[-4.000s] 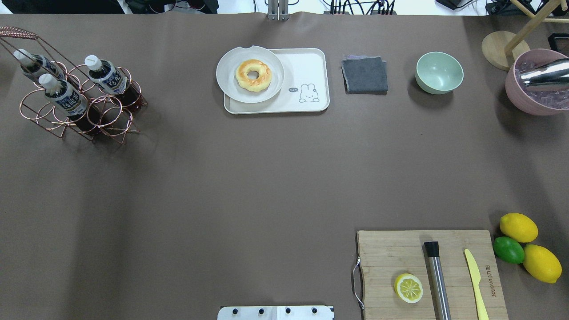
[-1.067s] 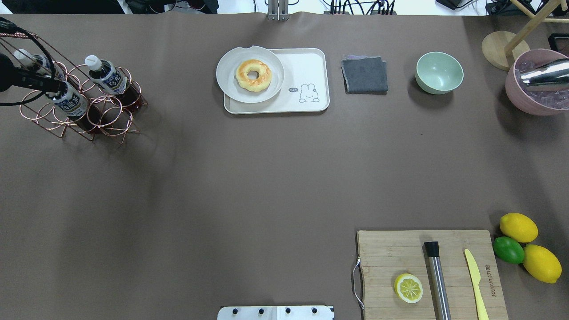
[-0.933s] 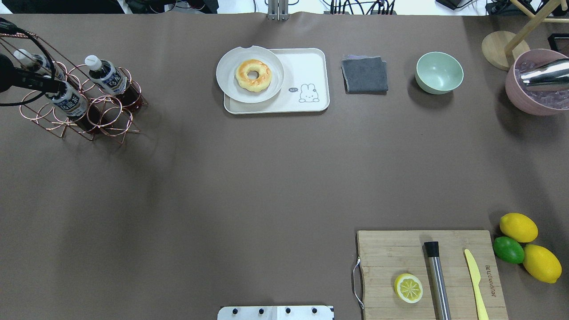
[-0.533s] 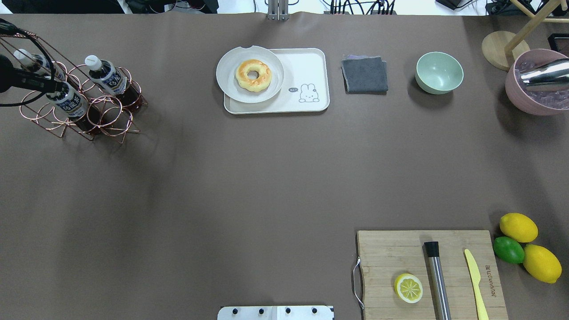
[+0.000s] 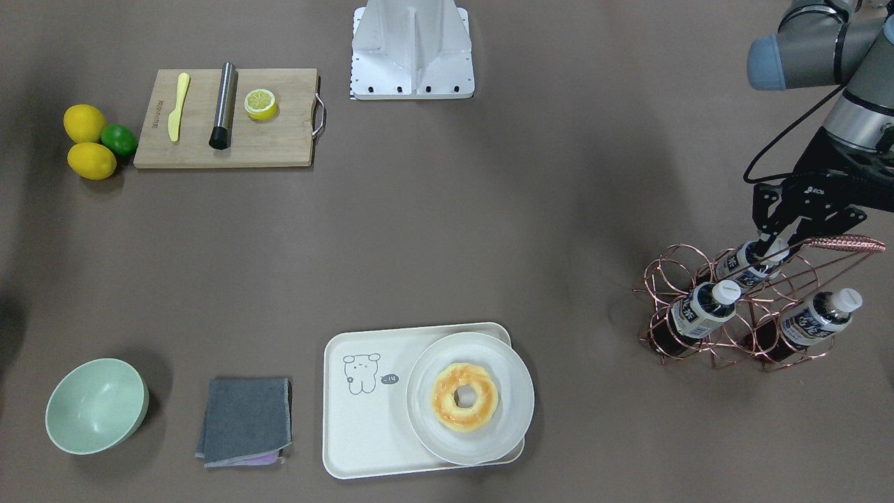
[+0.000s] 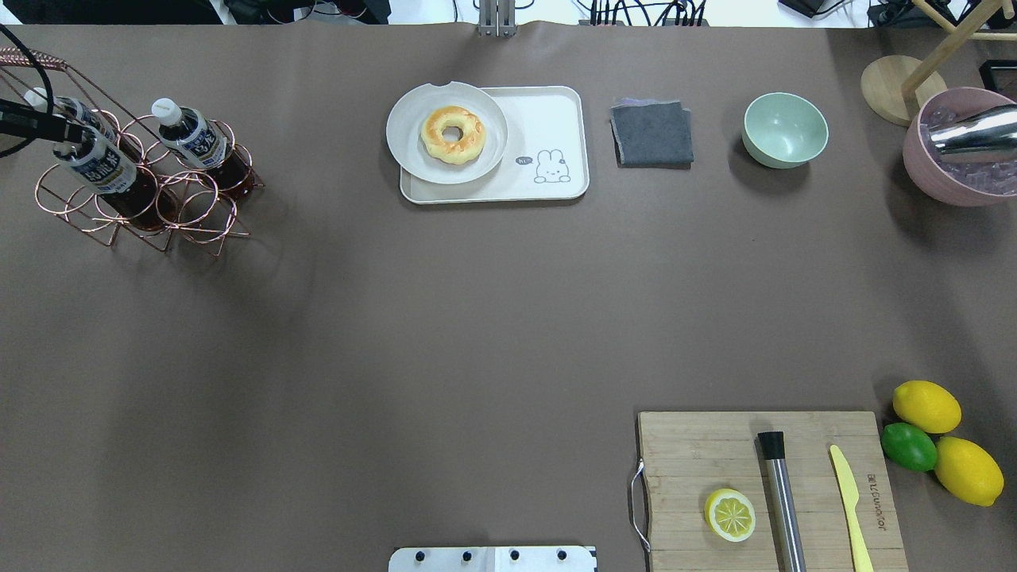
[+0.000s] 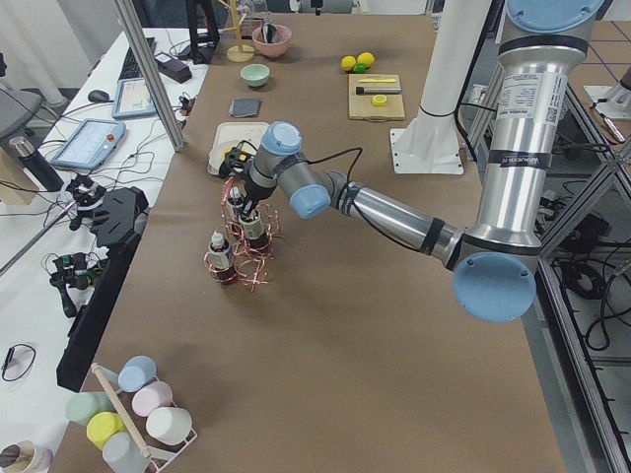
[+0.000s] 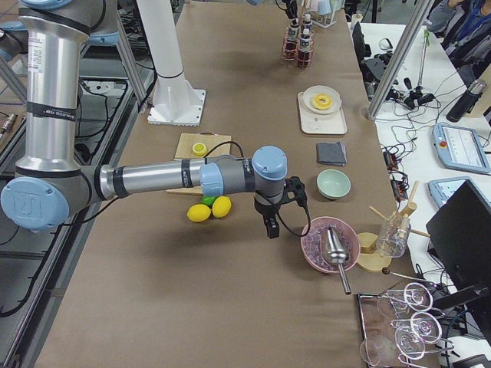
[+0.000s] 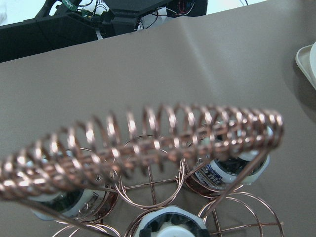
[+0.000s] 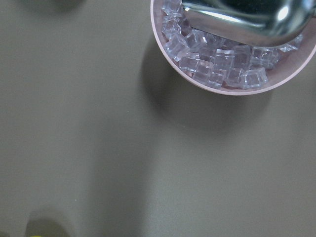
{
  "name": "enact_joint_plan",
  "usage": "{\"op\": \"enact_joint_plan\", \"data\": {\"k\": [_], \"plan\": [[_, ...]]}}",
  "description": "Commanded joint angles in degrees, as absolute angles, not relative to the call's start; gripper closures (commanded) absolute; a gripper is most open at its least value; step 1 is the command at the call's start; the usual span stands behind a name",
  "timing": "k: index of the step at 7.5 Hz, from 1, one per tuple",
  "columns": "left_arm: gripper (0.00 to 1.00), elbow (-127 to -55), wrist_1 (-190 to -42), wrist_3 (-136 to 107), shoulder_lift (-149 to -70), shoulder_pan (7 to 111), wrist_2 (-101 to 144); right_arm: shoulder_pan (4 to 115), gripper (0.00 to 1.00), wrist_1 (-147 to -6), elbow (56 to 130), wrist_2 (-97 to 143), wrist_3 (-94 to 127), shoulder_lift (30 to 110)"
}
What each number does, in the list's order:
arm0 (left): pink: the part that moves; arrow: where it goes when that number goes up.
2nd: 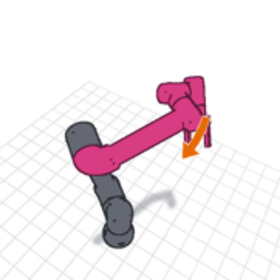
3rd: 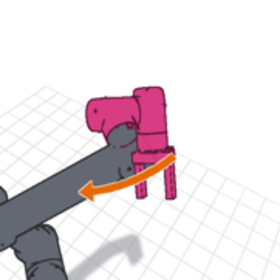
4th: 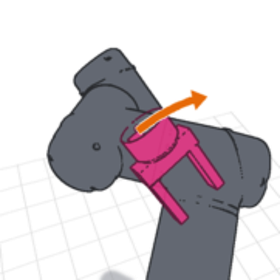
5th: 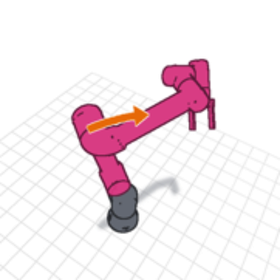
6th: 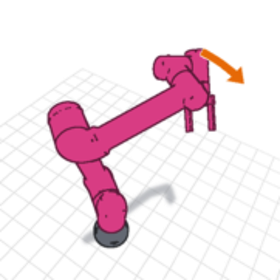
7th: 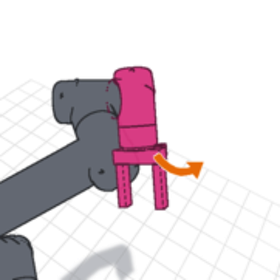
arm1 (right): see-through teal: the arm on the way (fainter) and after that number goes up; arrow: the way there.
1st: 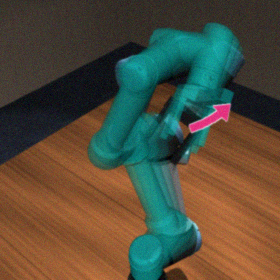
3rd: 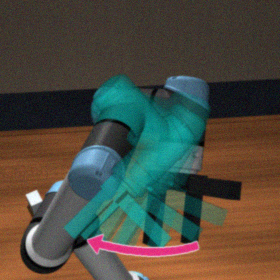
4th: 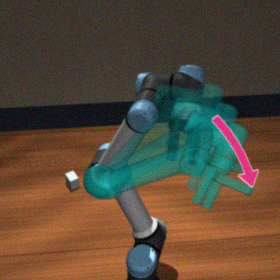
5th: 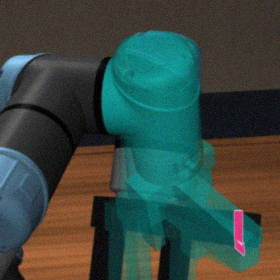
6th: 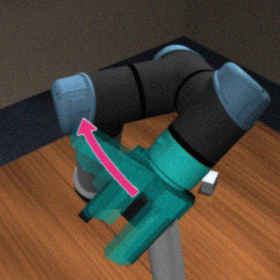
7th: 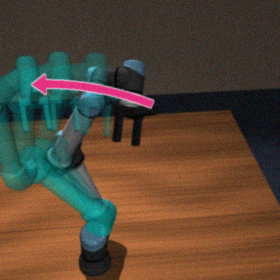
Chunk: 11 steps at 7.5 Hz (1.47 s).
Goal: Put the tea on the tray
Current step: 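Close the left gripper on the tea bottle and lift it from the rack, then carry the tea bottle with the left gripper and set it upright mid-table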
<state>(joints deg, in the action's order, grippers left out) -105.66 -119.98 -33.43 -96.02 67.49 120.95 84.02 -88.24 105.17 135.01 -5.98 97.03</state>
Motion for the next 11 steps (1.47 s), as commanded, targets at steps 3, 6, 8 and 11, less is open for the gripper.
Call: {"op": "enact_joint_plan", "data": {"k": [3, 6, 8, 11], "plan": [[1.00, -124.84, -92.19, -28.65, -98.42, 73.48, 125.42, 83.85, 0.00, -88.24, 105.20, 134.65, -5.98, 96.68], [1.00, -131.75, -84.38, -45.98, -105.96, 60.62, 120.28, 83.85, 0.00, -88.24, 105.29, 135.08, -5.89, 96.68], [1.00, -130.79, -73.30, -60.40, -118.39, 42.20, 103.63, 83.85, 0.00, -88.24, 105.29, 135.26, -5.80, 96.42], [1.00, -117.92, -64.07, -75.74, -138.82, 28.06, 93.36, 83.76, 0.00, -88.24, 105.21, 135.09, -5.80, 96.06]]}}
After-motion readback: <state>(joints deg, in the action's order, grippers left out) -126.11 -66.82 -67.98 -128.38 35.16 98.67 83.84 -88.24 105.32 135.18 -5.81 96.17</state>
